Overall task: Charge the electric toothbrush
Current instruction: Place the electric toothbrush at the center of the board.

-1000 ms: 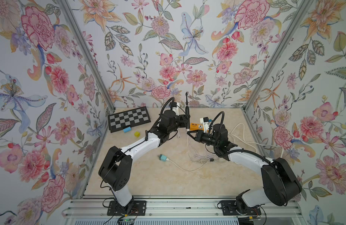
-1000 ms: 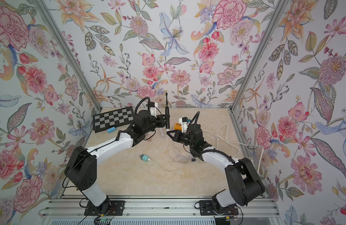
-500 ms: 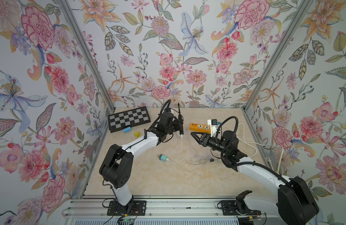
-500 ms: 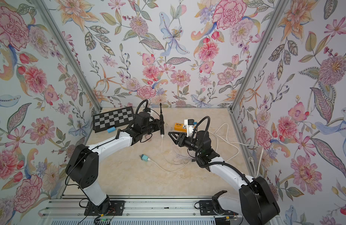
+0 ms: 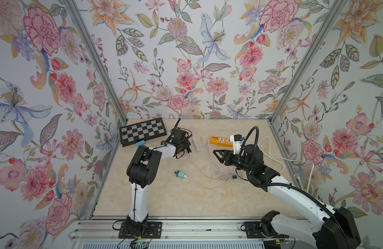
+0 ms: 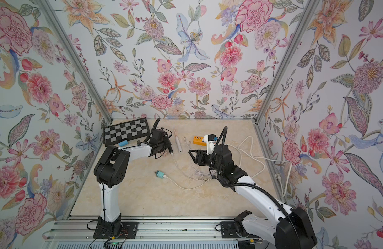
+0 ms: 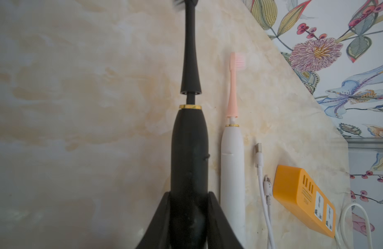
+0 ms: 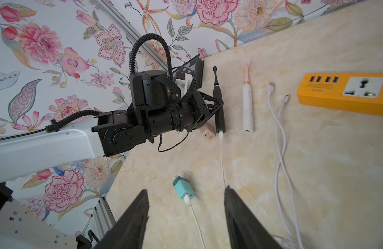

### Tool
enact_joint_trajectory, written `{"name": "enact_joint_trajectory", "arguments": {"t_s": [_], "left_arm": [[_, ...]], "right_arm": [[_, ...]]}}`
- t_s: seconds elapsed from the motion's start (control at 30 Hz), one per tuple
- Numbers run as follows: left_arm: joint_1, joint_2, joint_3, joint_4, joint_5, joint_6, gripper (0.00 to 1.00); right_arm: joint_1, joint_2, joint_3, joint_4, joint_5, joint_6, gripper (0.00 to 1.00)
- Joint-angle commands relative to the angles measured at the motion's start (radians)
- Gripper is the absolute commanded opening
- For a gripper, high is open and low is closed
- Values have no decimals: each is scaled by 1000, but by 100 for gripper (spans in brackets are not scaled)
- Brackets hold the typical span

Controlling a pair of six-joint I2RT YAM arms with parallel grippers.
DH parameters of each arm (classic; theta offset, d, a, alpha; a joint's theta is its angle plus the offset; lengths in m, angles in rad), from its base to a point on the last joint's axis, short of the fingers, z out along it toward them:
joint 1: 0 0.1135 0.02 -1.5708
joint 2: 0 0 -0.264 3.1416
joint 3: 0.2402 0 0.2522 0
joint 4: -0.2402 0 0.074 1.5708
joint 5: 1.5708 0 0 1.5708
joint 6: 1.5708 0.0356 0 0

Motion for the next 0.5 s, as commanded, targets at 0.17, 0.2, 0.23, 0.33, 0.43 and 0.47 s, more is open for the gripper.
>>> {"name": "enact_joint_trajectory", "arguments": {"t_s": [0.17, 0.2, 0.23, 0.33, 0.43, 0.47], "left_arm": [[27, 75, 129, -17, 36, 11, 18], [28, 67, 125, -13, 41, 10, 23], [28, 52, 123, -9, 43, 16, 30], [28, -6, 129, -38, 25, 49, 42], [28, -78, 138, -103, -7, 93, 45], [28, -103, 135, -123, -15, 106, 46]], "right_arm": [[-1, 13, 39, -29, 11, -7, 60], [-2, 13, 42, -30, 10, -6, 61], [-2, 13, 43, -30, 11, -7, 61], [-2, 16, 52, -31, 13, -9, 62], [-1, 27, 60, -33, 12, -8, 63], [-2, 29, 63, -33, 12, -8, 63]]}}
